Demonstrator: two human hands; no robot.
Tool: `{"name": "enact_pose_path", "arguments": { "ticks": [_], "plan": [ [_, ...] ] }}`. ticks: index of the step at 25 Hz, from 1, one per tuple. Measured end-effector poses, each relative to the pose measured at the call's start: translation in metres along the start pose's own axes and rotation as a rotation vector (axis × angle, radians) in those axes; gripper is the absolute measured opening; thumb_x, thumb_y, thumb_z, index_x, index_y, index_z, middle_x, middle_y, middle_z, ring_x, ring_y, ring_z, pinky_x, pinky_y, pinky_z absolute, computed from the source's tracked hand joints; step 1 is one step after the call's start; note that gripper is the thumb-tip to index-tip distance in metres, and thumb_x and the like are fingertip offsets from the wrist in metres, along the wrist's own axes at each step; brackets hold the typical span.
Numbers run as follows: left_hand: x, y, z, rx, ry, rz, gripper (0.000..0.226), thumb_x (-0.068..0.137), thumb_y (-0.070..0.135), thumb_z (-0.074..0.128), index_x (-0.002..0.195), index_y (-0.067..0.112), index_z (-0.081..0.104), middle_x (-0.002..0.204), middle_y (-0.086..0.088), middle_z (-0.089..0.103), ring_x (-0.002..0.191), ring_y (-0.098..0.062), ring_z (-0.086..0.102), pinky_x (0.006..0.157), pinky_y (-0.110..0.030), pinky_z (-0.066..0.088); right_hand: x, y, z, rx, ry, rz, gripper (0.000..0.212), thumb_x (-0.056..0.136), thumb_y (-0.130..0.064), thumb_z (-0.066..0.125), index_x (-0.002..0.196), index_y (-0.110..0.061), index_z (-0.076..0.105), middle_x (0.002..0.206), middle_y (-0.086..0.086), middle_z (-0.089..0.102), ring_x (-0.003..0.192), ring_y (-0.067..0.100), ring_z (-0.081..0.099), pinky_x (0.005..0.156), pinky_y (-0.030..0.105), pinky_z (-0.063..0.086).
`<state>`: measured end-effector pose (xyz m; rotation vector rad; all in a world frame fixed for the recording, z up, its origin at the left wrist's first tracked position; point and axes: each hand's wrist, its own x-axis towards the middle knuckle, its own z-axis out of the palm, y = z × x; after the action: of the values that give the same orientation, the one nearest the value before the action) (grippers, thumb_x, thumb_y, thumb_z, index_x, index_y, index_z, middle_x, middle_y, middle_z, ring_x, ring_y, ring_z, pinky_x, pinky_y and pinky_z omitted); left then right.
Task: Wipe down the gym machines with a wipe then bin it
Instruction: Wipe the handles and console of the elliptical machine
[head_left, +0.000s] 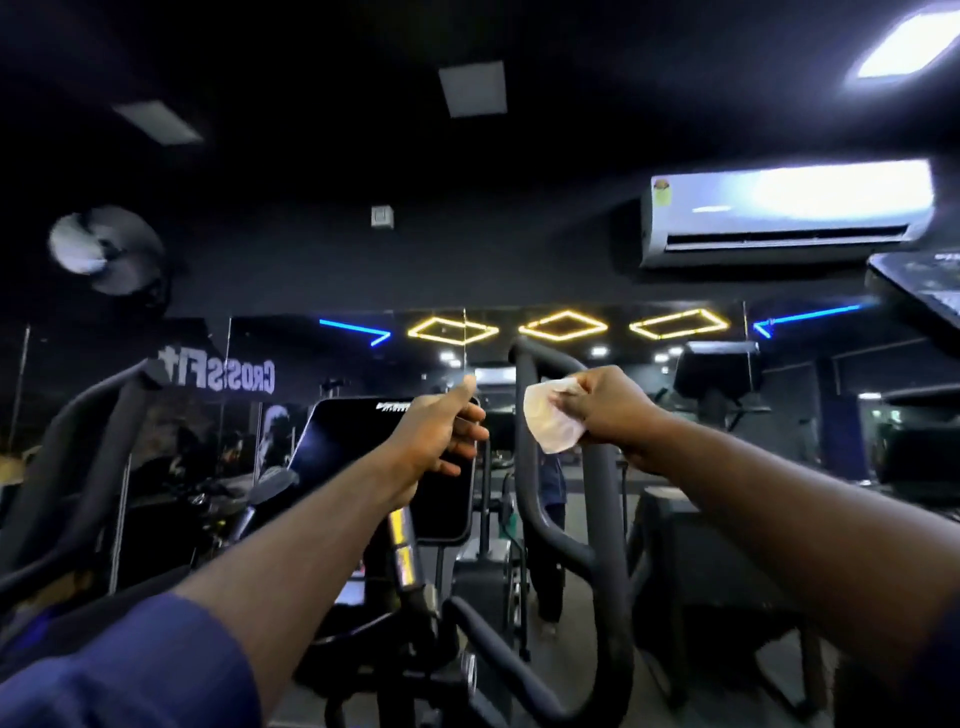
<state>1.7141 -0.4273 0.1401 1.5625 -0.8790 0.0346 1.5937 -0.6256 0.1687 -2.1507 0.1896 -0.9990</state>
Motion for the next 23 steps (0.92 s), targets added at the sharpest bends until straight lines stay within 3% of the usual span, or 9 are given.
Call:
{"name": "enact_pose_path", "arguments": {
  "ticks": [2, 4, 8, 9, 11, 13, 15, 19, 23],
  "plan": [
    [0.048, -0.002, 0.012, -0.043, 0.057, 0.038, 0.058, 0.102, 0.063, 0.05, 0.108, 0.009, 0.07, 0.093, -0.008, 0.075, 0.073, -0.019, 0.063, 0.065, -0.033, 0.05, 0.054, -0.001, -0.001, -0.214, 0.169, -0.21, 0.01, 0.1, -0.019, 0.063, 0.098, -0.017, 0.072, 0.091, 0.003, 0.072, 0.074, 0.012, 0.065, 0.054, 0.012, 0.044],
    [0.095, -0.002, 0.027, -0.093, 0.109, 0.045, 0.045, 0.105, 0.054, 0.05, 0.102, 0.012, 0.064, 0.086, -0.007, 0.064, 0.066, -0.017, 0.055, 0.056, -0.028, 0.042, 0.104, -0.004, -0.002, -0.337, 0.284, -0.431, 0.013, 0.094, -0.019, 0.066, 0.103, -0.022, 0.075, 0.09, -0.001, 0.073, 0.082, 0.017, 0.067, 0.065, 0.022, 0.049],
    [0.162, -0.003, 0.06, -0.254, 0.152, -0.086, 0.038, 0.111, 0.045, 0.042, 0.098, 0.014, 0.058, 0.078, -0.007, 0.059, 0.056, -0.017, 0.051, 0.055, -0.03, 0.041, 0.185, -0.003, 0.012, -0.565, 0.317, -0.675, 0.047, 0.079, -0.015, 0.078, 0.121, -0.031, 0.066, 0.108, -0.001, 0.075, 0.093, 0.022, 0.071, 0.078, 0.038, 0.059],
    [0.17, -0.004, 0.071, -0.307, 0.131, -0.129, 0.042, 0.112, 0.044, 0.039, 0.095, 0.012, 0.059, 0.072, -0.006, 0.06, 0.052, -0.018, 0.053, 0.055, -0.031, 0.044, 0.198, -0.001, 0.019, -0.616, 0.246, -0.676, 0.043, 0.081, -0.015, 0.075, 0.12, -0.029, 0.067, 0.111, 0.0, 0.074, 0.096, 0.022, 0.071, 0.08, 0.038, 0.059],
    [0.177, -0.008, 0.098, -0.449, 0.07, -0.163, 0.051, 0.112, 0.042, 0.034, 0.095, 0.006, 0.066, 0.066, -0.011, 0.064, 0.053, -0.023, 0.059, 0.058, -0.036, 0.052, 0.215, 0.007, 0.035, -0.718, 0.061, -0.631, 0.012, 0.089, -0.025, 0.062, 0.1, -0.026, 0.067, 0.104, 0.004, 0.071, 0.096, 0.028, 0.07, 0.08, 0.039, 0.058],
    [0.177, -0.015, 0.117, -0.514, 0.053, -0.161, 0.059, 0.111, 0.043, 0.029, 0.099, 0.002, 0.068, 0.062, -0.014, 0.063, 0.052, -0.025, 0.056, 0.054, -0.035, 0.046, 0.221, 0.011, 0.039, -0.734, -0.051, -0.573, 0.019, 0.09, -0.033, 0.046, 0.076, -0.027, 0.058, 0.097, 0.003, 0.067, 0.093, 0.027, 0.067, 0.082, 0.039, 0.055],
    [0.178, -0.023, 0.124, -0.509, 0.08, -0.102, 0.059, 0.111, 0.043, 0.028, 0.099, 0.002, 0.069, 0.057, -0.01, 0.06, 0.048, -0.022, 0.052, 0.05, -0.032, 0.039, 0.223, 0.009, 0.039, -0.688, -0.1, -0.522, 0.03, 0.092, -0.027, 0.043, 0.066, -0.028, 0.058, 0.095, 0.001, 0.068, 0.094, 0.022, 0.065, 0.084, 0.036, 0.053],
    [0.175, -0.03, 0.119, -0.506, 0.104, -0.04, 0.041, 0.111, 0.03, 0.032, 0.106, 0.006, 0.065, 0.062, -0.009, 0.061, 0.051, -0.021, 0.056, 0.05, -0.035, 0.045, 0.218, -0.006, 0.049, -0.755, -0.122, -0.447, 0.029, 0.092, -0.024, 0.043, 0.067, -0.021, 0.059, 0.098, 0.009, 0.067, 0.093, 0.027, 0.061, 0.08, 0.035, 0.048],
    [0.182, -0.037, 0.119, -0.465, 0.119, -0.05, 0.035, 0.111, 0.034, 0.034, 0.116, 0.01, 0.06, 0.081, -0.016, 0.062, 0.052, -0.019, 0.059, 0.045, -0.031, 0.049, 0.216, -0.018, 0.061, -0.884, -0.102, -0.358, 0.027, 0.096, -0.027, 0.045, 0.095, -0.015, 0.069, 0.107, 0.011, 0.062, 0.092, 0.027, 0.053, 0.082, 0.035, 0.045]
  ]
}}
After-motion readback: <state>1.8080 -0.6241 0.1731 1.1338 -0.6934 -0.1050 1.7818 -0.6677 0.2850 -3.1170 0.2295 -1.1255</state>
